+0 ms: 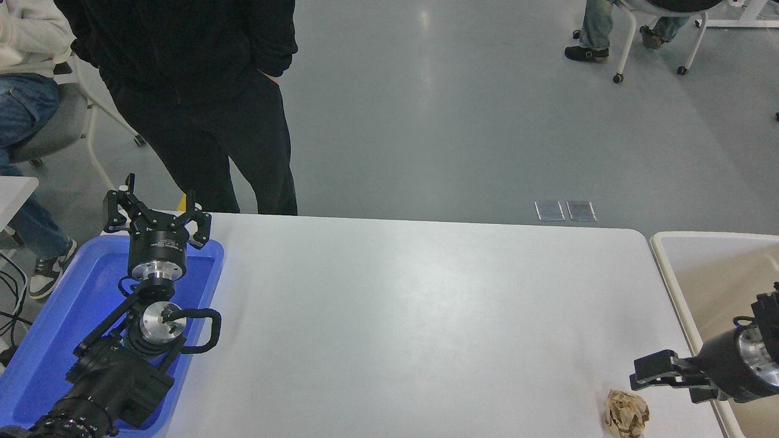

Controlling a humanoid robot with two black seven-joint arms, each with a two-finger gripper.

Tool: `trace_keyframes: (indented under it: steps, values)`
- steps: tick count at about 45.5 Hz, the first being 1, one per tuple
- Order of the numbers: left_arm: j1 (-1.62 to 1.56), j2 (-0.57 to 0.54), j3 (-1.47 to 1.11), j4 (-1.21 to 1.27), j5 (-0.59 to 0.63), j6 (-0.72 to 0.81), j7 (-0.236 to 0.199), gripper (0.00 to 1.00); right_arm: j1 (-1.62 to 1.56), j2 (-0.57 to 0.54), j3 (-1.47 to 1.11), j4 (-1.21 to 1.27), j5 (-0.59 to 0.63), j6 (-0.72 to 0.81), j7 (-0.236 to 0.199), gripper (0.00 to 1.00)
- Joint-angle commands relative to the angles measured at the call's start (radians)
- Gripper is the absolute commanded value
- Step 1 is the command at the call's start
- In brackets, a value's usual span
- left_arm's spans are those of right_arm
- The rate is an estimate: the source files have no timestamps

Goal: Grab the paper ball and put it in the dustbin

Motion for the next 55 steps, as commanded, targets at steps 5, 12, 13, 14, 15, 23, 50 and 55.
trace_keyframes:
  steps: [5, 12, 13, 14, 15, 23, 50, 55]
  values:
    - [0.000, 0.000, 0.000, 0.001, 0.000, 0.000, 0.000, 0.99, -0.125, 0.082, 0.054, -0.036, 0.002, -0.092, 0.000, 1.00]
    - [0.000, 0.000, 0.000, 0.001, 0.000, 0.000, 0.000, 0.99, -0.160, 0.128, 0.055, -0.055, 0.003, -0.128, 0.002, 1.00]
    - [0.000, 0.000, 0.000, 0.001, 0.000, 0.000, 0.000, 0.99, -0.167, 0.135, 0.055, -0.064, 0.003, -0.131, 0.002, 1.00]
    - [0.000, 0.000, 0.000, 0.001, 0.000, 0.000, 0.000, 0.99, -0.173, 0.142, 0.055, -0.071, 0.003, -0.134, 0.002, 1.00]
    - [0.000, 0.000, 0.000, 0.001, 0.000, 0.000, 0.000, 0.99, -0.179, 0.150, 0.055, -0.079, 0.003, -0.138, 0.002, 1.00]
    - [0.000, 0.000, 0.000, 0.000, 0.000, 0.000, 0.000, 0.99, -0.226, 0.201, 0.069, -0.114, 0.003, -0.168, 0.008, 1.00]
    - [0.000, 0.000, 0.000, -0.001, 0.000, 0.000, 0.000, 0.99, -0.295, 0.256, 0.066, -0.197, -0.004, -0.226, 0.008, 0.99]
    - [0.000, 0.000, 0.000, 0.001, 0.000, 0.000, 0.000, 0.99, -0.302, 0.256, 0.066, -0.203, -0.006, -0.244, 0.008, 0.97]
